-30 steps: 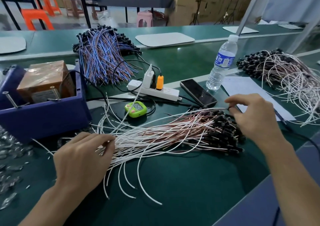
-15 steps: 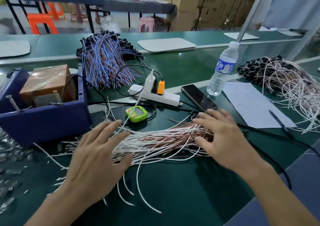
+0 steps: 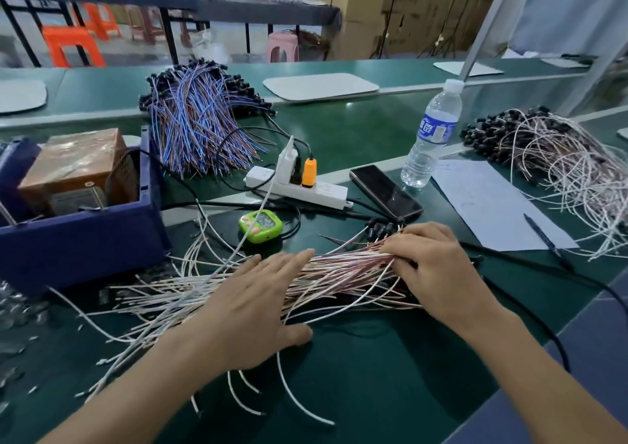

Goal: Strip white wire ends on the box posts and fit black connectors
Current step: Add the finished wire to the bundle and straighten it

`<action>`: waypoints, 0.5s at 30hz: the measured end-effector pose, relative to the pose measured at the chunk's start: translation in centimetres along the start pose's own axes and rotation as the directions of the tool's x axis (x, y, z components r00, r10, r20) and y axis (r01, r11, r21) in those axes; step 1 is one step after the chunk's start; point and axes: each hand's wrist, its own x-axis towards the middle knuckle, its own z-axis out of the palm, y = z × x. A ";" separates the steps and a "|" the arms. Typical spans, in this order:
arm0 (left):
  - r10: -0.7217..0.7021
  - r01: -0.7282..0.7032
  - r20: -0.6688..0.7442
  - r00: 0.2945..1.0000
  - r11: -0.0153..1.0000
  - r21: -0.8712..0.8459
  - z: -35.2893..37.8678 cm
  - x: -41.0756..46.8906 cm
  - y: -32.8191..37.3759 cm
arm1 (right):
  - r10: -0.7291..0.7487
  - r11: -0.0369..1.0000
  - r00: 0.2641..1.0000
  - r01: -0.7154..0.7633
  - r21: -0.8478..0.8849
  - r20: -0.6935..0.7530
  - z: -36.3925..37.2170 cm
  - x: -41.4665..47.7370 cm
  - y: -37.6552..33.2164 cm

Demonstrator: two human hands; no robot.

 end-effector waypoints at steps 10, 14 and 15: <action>-0.117 0.104 -0.164 0.979 0.991 -0.087 1.0 0.4 -0.8 | -0.181 0.942 0.950 0.093 -0.323 -0.255 0.1 -0.2 -0.2; -0.123 0.108 -0.177 0.977 0.990 -0.091 1.3 0.1 -0.9 | -0.082 0.954 0.994 0.059 -0.295 -0.067 0.6 -0.4 -0.1; -0.125 0.109 -0.177 0.976 0.989 -0.097 1.3 0.1 -0.9 | -0.026 0.966 1.000 0.024 -0.256 -0.004 0.8 -0.5 -0.2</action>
